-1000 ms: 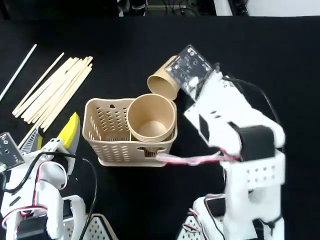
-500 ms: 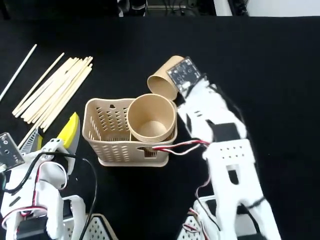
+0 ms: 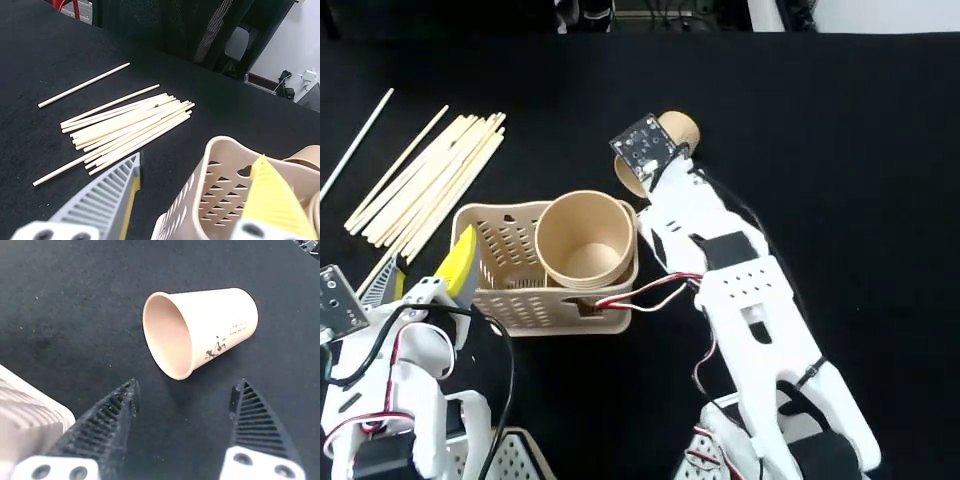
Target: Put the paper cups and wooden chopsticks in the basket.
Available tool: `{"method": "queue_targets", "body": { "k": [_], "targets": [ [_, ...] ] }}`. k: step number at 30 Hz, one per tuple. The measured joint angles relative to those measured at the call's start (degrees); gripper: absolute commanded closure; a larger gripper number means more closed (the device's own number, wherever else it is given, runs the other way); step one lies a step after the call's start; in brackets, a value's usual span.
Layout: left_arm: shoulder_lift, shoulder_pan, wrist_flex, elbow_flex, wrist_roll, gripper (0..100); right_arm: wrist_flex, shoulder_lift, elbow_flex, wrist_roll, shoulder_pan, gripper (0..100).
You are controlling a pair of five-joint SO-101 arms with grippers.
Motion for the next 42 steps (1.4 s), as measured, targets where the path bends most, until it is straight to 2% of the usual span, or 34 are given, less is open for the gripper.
{"method": "queue_targets", "body": {
  "k": [7,14,19,31,34,39,42],
  "targets": [
    [0.0,0.0,0.0,0.0,0.0,66,0.0,5.6,-4.0,0.3,0.6,70.5],
    [0.0,0.0,0.0,0.0,0.0,66,-1.0,14.5,-4.8,7.5,5.1,70.5],
    [0.0,0.0,0.0,0.0,0.0,66,-5.3,17.4,-4.9,8.0,5.1,70.5],
    [0.0,0.0,0.0,0.0,0.0,66,-24.7,29.7,-5.1,5.4,5.2,70.7],
    [0.0,0.0,0.0,0.0,0.0,66,-25.5,34.5,-8.3,5.4,6.2,77.0],
    [0.0,0.0,0.0,0.0,0.0,66,-25.5,39.4,-13.5,5.4,9.5,99.2],
    [0.0,0.0,0.0,0.0,0.0,66,-25.6,39.7,-14.2,5.4,10.7,97.2]
  ]
}}
